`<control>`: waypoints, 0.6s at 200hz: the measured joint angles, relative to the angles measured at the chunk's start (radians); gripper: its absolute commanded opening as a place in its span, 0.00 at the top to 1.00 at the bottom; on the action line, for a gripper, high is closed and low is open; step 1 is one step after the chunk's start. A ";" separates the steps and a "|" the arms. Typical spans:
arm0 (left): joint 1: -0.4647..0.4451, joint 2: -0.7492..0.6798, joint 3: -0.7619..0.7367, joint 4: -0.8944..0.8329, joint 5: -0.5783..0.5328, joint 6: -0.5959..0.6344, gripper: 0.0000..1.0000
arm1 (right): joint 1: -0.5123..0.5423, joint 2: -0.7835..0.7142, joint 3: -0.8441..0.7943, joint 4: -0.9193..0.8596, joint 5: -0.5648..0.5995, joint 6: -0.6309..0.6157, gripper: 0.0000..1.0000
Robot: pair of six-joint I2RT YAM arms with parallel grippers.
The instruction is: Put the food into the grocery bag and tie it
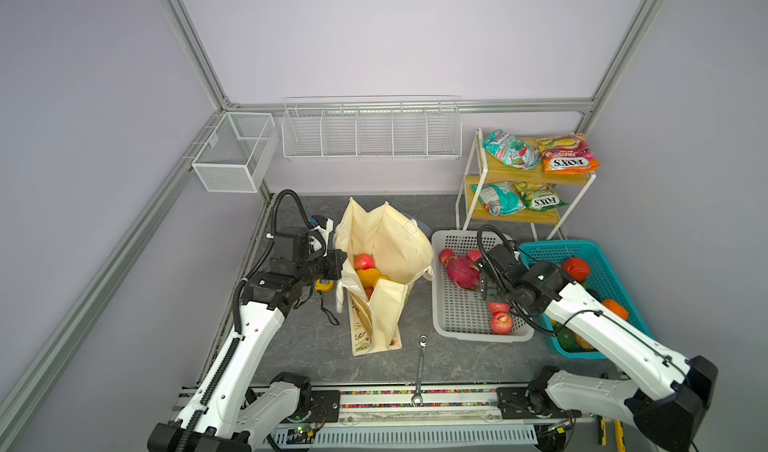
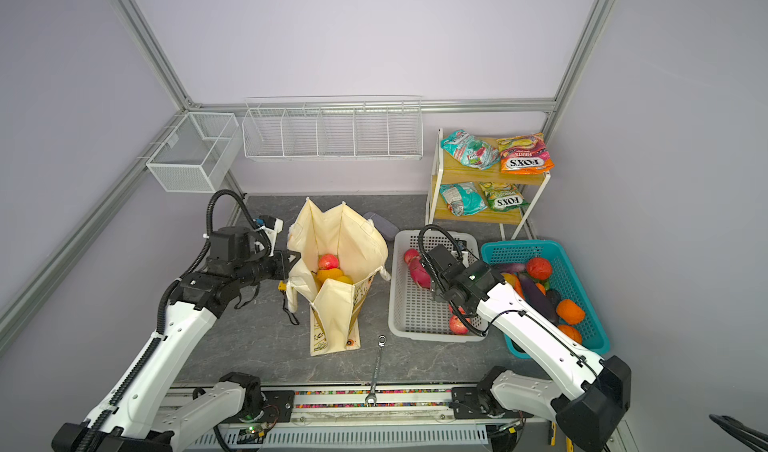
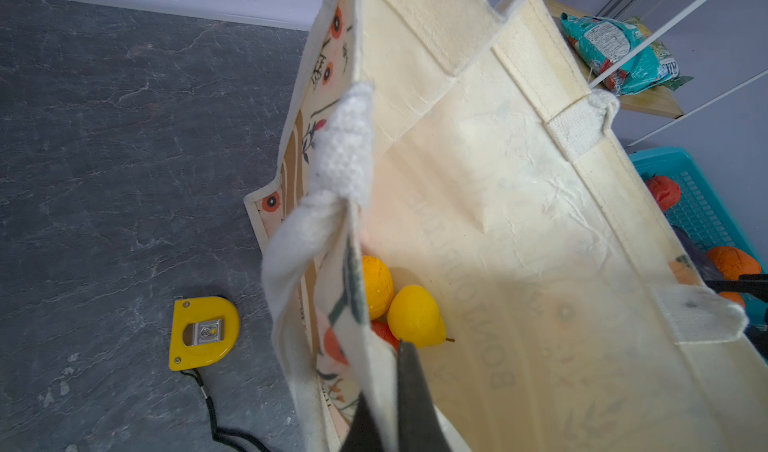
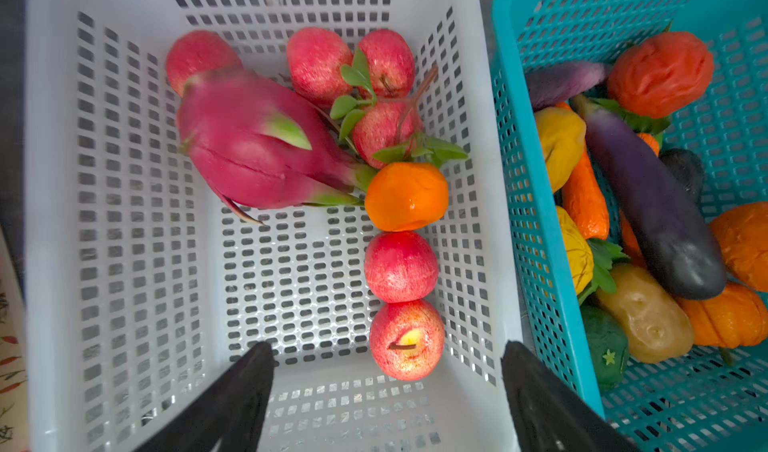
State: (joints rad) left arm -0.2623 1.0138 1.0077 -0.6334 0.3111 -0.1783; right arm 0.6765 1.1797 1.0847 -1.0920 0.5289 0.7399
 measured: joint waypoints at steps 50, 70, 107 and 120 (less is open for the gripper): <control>0.000 0.000 0.000 0.000 0.000 0.000 1.00 | -0.037 0.066 -0.034 0.001 -0.036 -0.034 0.09; -0.001 0.000 0.000 0.000 0.000 0.000 1.00 | -0.053 0.098 -0.046 0.005 -0.043 -0.053 0.08; -0.001 0.000 0.000 0.000 0.000 0.000 1.00 | -0.087 0.145 -0.070 0.025 -0.071 -0.085 0.07; -0.001 0.000 0.000 0.000 0.000 0.000 1.00 | -0.098 0.163 -0.072 0.035 -0.082 -0.096 0.07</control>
State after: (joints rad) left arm -0.2630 1.0138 1.0077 -0.6334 0.3111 -0.1783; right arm 0.5789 1.3422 1.0126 -1.0573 0.4465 0.6441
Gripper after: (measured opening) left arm 0.047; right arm 0.930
